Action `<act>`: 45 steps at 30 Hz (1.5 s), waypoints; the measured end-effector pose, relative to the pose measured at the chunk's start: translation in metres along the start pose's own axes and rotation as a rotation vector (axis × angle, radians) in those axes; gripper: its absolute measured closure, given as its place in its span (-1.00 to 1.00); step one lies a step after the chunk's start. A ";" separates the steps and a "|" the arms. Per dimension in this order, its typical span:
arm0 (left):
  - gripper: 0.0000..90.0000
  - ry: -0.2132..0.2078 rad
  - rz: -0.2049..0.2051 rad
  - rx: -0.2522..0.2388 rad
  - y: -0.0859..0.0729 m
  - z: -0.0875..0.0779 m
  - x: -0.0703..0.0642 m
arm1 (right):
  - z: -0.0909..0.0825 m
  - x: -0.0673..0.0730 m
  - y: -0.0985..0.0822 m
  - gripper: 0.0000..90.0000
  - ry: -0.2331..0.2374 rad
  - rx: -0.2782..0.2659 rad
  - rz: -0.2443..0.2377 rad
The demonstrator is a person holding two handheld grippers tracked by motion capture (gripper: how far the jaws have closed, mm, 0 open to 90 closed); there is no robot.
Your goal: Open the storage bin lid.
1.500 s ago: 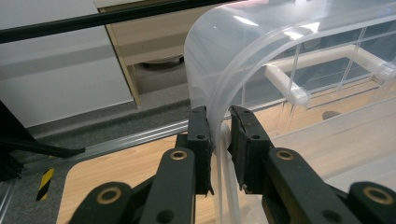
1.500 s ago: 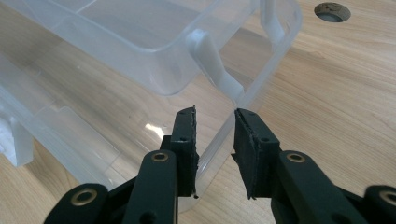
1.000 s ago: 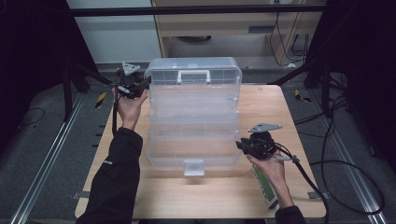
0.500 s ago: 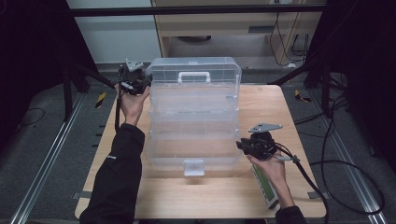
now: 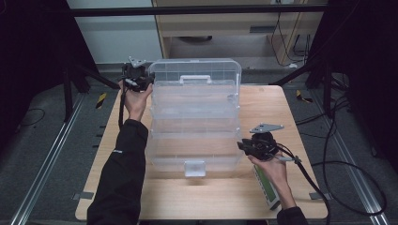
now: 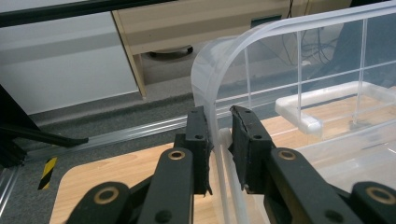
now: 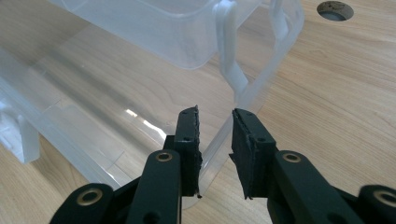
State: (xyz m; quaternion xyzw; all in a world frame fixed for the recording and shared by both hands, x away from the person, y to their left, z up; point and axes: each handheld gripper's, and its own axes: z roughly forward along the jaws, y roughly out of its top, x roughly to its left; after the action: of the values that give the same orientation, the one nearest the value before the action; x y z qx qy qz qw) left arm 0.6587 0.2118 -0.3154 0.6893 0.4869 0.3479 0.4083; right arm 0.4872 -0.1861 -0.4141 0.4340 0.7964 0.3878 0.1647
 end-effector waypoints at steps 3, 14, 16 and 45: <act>0.70 -0.001 0.002 0.006 0.001 0.003 0.001 | 0.000 0.000 0.000 0.60 0.001 -0.002 -0.003; 0.69 -0.009 0.012 0.002 0.001 0.015 0.001 | 0.000 0.000 0.000 0.60 -0.001 -0.002 -0.006; 0.68 0.029 0.022 0.039 0.004 0.017 -0.001 | 0.000 0.000 0.000 0.60 0.000 0.000 -0.005; 0.64 0.042 0.057 0.138 0.008 0.036 0.005 | 0.001 0.004 0.003 0.61 -0.026 0.015 -0.042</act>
State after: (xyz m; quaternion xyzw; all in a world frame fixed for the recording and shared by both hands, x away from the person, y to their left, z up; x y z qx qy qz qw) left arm 0.6951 0.2064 -0.3228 0.7221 0.4984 0.3395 0.3391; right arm 0.4875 -0.1816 -0.4125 0.4236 0.8058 0.3727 0.1800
